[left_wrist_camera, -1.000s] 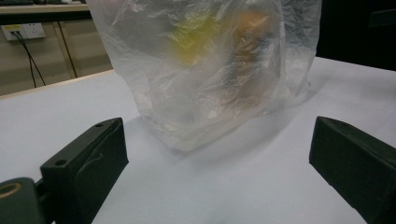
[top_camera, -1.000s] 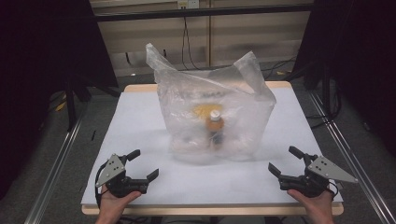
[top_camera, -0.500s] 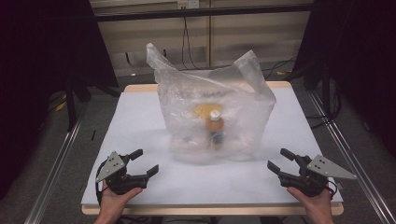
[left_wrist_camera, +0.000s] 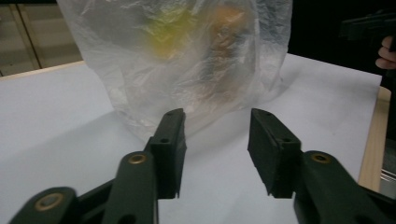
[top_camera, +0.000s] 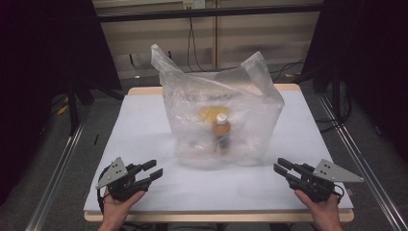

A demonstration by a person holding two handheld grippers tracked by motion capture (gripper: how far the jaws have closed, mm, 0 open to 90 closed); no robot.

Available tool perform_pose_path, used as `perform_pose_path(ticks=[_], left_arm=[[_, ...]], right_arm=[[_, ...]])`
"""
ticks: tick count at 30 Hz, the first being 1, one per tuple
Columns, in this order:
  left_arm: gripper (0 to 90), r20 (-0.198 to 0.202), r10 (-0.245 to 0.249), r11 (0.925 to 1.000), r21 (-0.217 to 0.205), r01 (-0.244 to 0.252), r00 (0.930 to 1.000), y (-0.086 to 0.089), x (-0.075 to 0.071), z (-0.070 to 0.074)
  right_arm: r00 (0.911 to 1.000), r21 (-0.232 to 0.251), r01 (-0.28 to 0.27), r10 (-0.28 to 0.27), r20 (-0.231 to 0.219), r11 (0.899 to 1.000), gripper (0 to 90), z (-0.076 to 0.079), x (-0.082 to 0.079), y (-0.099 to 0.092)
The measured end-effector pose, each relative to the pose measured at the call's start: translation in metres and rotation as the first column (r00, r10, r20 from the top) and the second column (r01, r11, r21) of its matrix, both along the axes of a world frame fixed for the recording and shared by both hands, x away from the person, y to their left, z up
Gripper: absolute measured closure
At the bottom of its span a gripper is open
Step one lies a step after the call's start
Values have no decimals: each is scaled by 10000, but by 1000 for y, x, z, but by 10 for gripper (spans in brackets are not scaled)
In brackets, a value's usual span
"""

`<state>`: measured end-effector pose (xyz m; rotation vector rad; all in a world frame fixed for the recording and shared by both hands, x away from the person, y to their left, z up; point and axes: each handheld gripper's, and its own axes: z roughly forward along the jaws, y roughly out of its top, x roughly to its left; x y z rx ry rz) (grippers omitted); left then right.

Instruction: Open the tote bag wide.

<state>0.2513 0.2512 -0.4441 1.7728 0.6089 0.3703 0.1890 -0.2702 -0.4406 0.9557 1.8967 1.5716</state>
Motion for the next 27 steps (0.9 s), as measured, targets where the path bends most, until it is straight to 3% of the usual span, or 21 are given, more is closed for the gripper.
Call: perform_pose_path(ticks=[4, 8, 11, 12, 14, 16, 17, 18, 20, 22, 23, 25, 27], left_arm=[[622, -142, -69, 10000, -51, 68, 9999, -1, 0, 2], [754, -548, -391, 9992, -53, 389, 9977, -5, 2, 4], [810, -596, -764, 9971, 23, 766, 9953, -6, 5, 7], [815, -771, -652, 9979, -2, 653, 9949, -8, 4, 8], [848, -752, -651, 9976, 174, 666, 9950, -9, 4, 8], [880, -814, -831, 9963, 154, 846, 9932, -11, 5, 8], [894, -850, -1152, 9933, 34, 1159, 9897, -12, 7, 9], [900, -841, -936, 9956, 22, 941, 9921, -14, 6, 10], [900, -876, -1271, 9917, 71, 1282, 9880, -16, 9, 12], [900, -931, -1377, 9890, 421, 1420, 9861, -26, 12, 11], [900, -1067, -1584, 9863, 300, 1624, 9816, -29, 14, 10], [900, -1125, -1783, 9811, 553, 1853, 9775, -37, 16, 10], [900, -1228, -1860, 9804, 423, 1924, 9748, -43, 19, 11]], right_arm=[[10000, 18, -69, 69, 57, 10000, 795, 3, 0, 0], [9996, 160, -267, 265, 98, 9995, 895, 8, 1, 1], [9981, 159, -527, 532, -304, 9985, 900, 12, 5, 3], [9973, 141, -597, 603, -419, 9981, 900, 14, 6, 4], [9955, 276, -742, 757, -572, 9969, 900, 15, 9, 6], [9947, 158, -833, 841, -592, 9964, 900, 18, 11, 8], [9938, 234, -908, 921, -619, 9956, 900, 20, 13, 10], [9935, 216, -924, 936, -645, 9955, 900, 22, 14, 11], [9928, 195, -933, 945, -738, 9954, 900, 23, 15, 12], [9895, 204, -1110, 1124, -911, 9936, 900, 27, 21, 18], [9892, 115, -1111, 1117, -947, 9937, 900, 28, 23, 20], [9884, 37, -1228, 1226, -895, 9924, 900, 31, 28, 24], [9879, 62, -1268, 1268, -893, 9919, 900, 34, 33, 28]])
